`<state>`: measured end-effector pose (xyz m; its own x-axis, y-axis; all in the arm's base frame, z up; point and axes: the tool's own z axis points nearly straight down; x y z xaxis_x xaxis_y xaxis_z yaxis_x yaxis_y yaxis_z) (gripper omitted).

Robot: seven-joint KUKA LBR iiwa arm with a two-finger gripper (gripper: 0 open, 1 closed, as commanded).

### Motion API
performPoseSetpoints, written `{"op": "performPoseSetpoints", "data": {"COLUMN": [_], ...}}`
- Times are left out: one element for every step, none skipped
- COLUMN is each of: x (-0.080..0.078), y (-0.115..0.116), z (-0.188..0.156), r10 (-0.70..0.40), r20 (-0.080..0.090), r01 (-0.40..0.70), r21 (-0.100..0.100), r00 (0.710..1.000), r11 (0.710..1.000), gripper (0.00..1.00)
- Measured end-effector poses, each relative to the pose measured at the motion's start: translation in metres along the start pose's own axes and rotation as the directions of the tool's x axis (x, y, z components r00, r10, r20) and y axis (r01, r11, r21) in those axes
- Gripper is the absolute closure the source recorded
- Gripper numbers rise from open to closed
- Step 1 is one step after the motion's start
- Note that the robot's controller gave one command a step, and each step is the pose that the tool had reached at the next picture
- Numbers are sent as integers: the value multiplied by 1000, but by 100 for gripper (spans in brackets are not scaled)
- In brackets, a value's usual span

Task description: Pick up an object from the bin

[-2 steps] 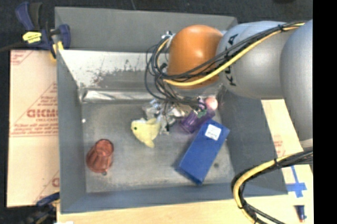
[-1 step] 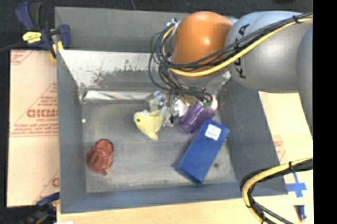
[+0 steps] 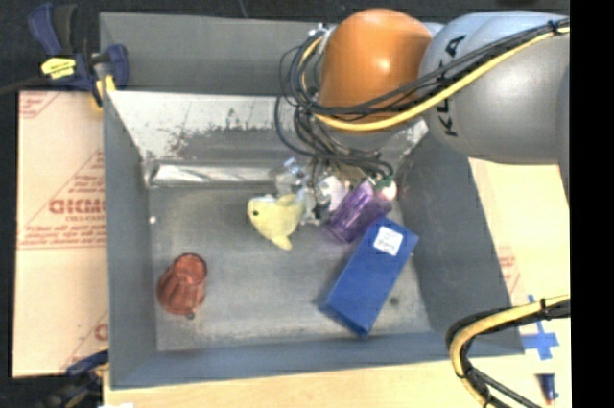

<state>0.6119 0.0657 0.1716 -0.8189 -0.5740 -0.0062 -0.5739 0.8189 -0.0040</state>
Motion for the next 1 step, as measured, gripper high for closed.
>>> {"op": "performPoseSetpoints", "data": {"x": [0], "y": [-1], "z": [-20], "r10": [4], "r20": [3], "r01": [-4], "r21": [1], "r00": [1000], "r11": [1000], "gripper": [100]}}
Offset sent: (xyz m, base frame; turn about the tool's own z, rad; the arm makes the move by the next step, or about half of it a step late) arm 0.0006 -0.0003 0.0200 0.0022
